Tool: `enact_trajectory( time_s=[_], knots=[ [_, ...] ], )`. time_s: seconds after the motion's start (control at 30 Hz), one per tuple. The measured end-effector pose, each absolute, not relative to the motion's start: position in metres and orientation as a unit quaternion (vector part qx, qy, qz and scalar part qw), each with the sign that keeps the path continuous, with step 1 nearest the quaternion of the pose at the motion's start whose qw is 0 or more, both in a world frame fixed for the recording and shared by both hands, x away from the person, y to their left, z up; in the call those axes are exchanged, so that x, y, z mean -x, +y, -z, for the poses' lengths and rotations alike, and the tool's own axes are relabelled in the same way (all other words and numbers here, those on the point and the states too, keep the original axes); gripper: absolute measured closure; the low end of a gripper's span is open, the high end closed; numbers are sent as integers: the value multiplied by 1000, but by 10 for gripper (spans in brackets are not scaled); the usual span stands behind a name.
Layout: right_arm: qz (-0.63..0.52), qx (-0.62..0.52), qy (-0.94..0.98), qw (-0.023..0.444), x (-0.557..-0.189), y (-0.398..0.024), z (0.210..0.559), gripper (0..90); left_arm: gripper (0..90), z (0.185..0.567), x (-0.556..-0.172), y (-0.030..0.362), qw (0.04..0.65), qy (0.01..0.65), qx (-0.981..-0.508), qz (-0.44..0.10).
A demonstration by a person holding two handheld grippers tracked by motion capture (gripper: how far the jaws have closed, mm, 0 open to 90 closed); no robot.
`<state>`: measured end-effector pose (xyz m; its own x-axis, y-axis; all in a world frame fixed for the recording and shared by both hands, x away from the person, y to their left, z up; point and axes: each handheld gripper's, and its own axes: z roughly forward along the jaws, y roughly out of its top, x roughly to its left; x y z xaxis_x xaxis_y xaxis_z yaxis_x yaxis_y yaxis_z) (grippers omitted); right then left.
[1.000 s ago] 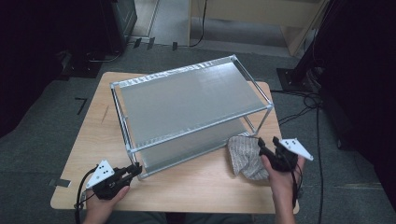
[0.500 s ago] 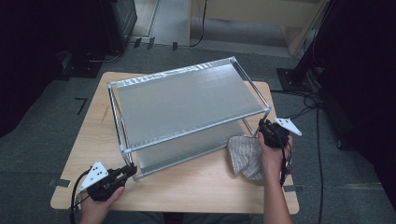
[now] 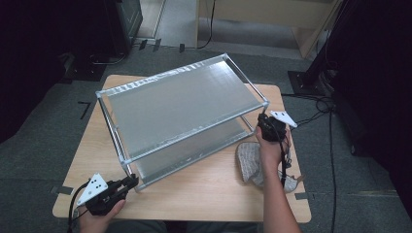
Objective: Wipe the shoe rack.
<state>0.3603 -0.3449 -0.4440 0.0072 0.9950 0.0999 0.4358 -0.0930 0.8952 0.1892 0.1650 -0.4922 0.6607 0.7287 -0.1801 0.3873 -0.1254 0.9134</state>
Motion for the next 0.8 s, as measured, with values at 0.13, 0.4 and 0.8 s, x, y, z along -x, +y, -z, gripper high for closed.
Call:
enact_trajectory(
  time_s=[0.13, 0.4, 0.8],
  knots=[
    [-412, -618, 580, 333, -382, -329, 444, 798, 783, 492, -182, 170, 539, 383, -732, -164],
    [-413, -612, 602, 303, -414, -306, 440, 794, 780, 493, -177, 176, 543, 392, -725, -162],
    [-414, -642, 587, 266, -383, -301, 435, 521, 782, 494, -178, 156, 550, 367, -736, -146]
  ],
)
